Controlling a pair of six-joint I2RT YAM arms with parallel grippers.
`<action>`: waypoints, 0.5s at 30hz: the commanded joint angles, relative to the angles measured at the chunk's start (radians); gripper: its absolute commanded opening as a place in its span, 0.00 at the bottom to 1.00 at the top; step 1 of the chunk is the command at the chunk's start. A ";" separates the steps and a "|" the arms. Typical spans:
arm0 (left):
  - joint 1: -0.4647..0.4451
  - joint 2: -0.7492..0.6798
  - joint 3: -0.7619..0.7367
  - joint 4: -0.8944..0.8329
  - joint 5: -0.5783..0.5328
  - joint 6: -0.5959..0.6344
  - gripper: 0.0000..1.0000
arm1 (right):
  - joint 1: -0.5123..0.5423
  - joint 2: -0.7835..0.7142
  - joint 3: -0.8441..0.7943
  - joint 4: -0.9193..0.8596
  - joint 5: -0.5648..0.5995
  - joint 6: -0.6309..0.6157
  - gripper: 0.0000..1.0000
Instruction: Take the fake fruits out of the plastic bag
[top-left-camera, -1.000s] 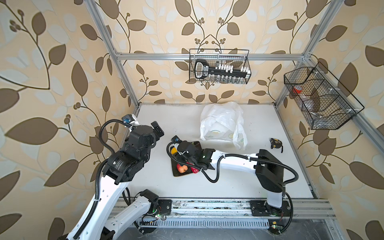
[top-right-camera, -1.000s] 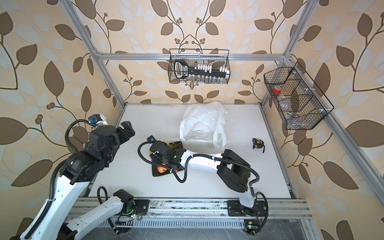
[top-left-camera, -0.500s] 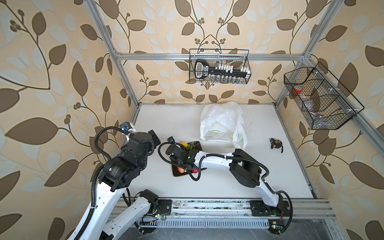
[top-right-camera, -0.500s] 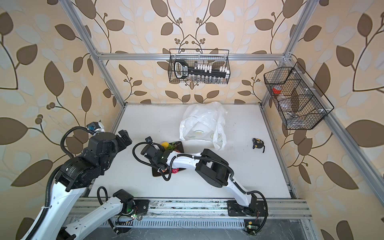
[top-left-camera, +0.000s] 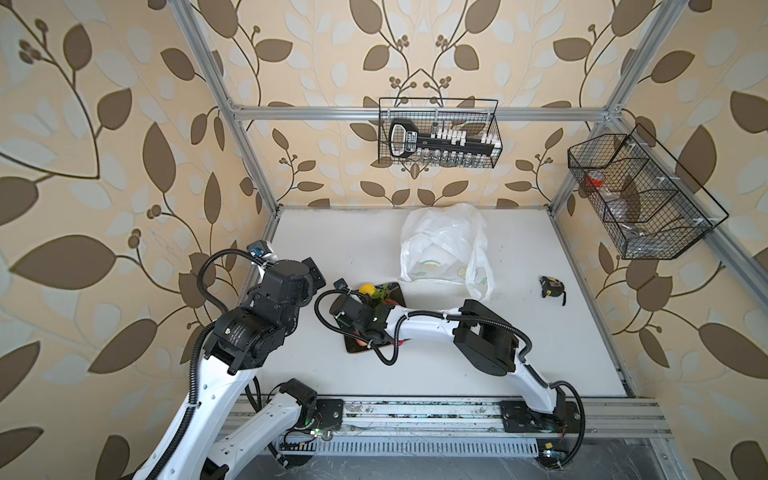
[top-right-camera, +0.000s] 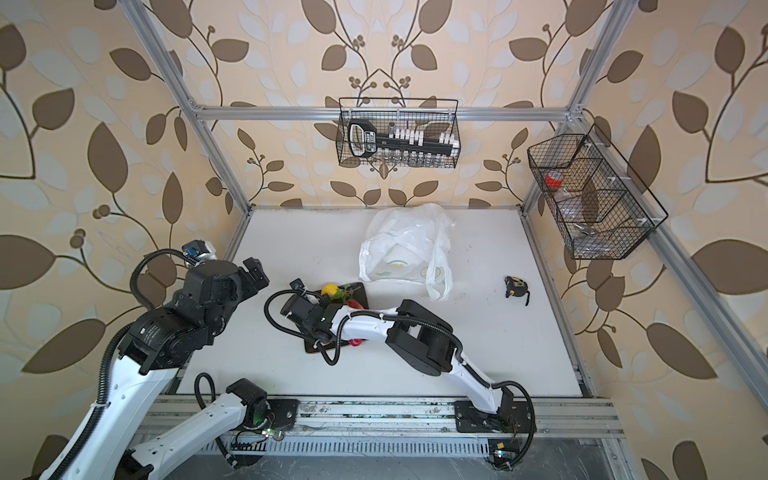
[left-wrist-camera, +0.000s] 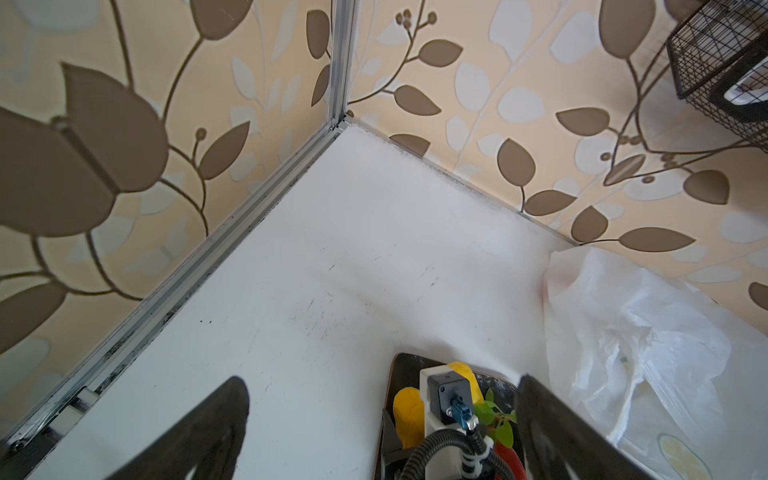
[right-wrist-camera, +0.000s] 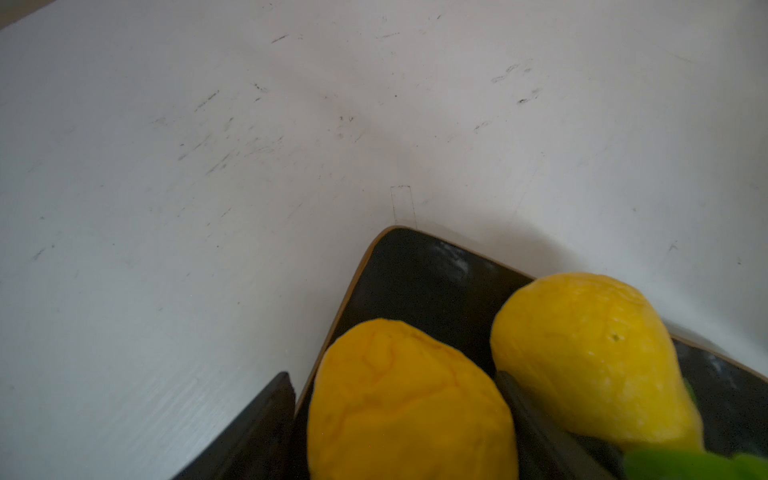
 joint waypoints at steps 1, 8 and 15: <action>0.004 0.002 0.014 0.035 -0.008 0.030 0.99 | 0.007 -0.058 0.040 -0.011 0.011 -0.005 0.79; 0.004 0.023 0.043 0.085 0.018 0.049 0.99 | 0.007 -0.270 -0.036 -0.001 -0.024 -0.004 0.78; 0.004 0.120 0.058 0.210 0.214 0.130 0.99 | -0.003 -0.630 -0.348 0.001 0.008 0.082 0.72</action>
